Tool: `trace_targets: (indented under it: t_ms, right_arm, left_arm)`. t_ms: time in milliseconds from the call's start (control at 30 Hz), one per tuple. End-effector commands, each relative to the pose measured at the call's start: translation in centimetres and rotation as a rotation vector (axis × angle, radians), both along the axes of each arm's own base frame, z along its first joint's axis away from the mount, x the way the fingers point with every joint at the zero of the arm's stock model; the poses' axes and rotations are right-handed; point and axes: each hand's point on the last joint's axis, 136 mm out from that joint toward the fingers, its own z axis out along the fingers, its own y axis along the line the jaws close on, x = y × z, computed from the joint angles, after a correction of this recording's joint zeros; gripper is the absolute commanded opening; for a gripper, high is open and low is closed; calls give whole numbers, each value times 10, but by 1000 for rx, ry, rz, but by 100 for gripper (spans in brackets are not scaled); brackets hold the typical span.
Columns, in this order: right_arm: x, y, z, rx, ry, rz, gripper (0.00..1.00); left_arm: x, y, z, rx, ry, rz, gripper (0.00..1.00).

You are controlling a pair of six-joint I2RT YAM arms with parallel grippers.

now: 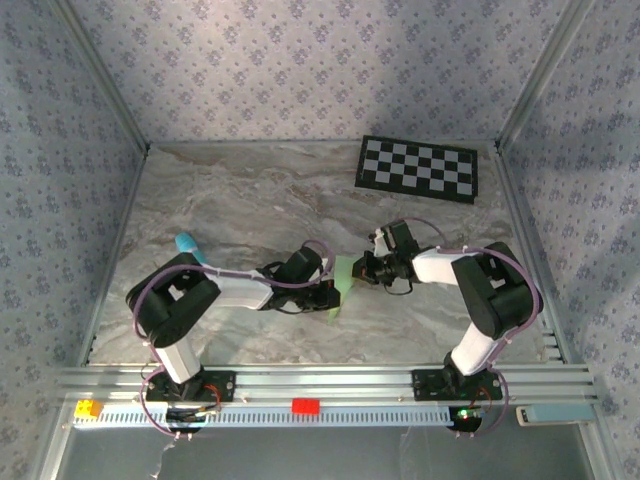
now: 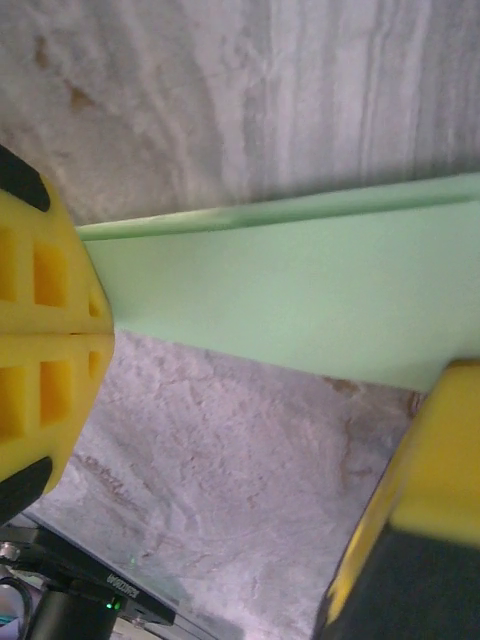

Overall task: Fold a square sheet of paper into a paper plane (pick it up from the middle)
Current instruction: Fold the wing for the fifth time at the center of the table.

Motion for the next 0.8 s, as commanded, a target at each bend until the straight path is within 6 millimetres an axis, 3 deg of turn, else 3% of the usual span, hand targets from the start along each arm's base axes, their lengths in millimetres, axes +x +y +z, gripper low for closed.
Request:
trace_targets:
  t_ms: [0, 100, 400, 567, 767]
  right_arm:
    - [-4, -13, -20, -60, 46, -33, 5]
    - [-4, -12, -22, -55, 51, -30, 5]
    - [-5, -8, -21, -48, 55, -17, 5]
    - [-8, -9, -23, -58, 62, -13, 5]
    - [-8, -14, -27, -87, 64, -17, 4]
  left_arm:
    - [10, -10, 30, -20, -69, -20, 5]
    - [25, -18, 33, -28, -74, -8, 7]
    - [49, -36, 8, -23, -29, -13, 10]
    - [39, -22, -17, 24, 33, 24, 11]
    - [9, -6, -28, 47, 87, 6, 11]
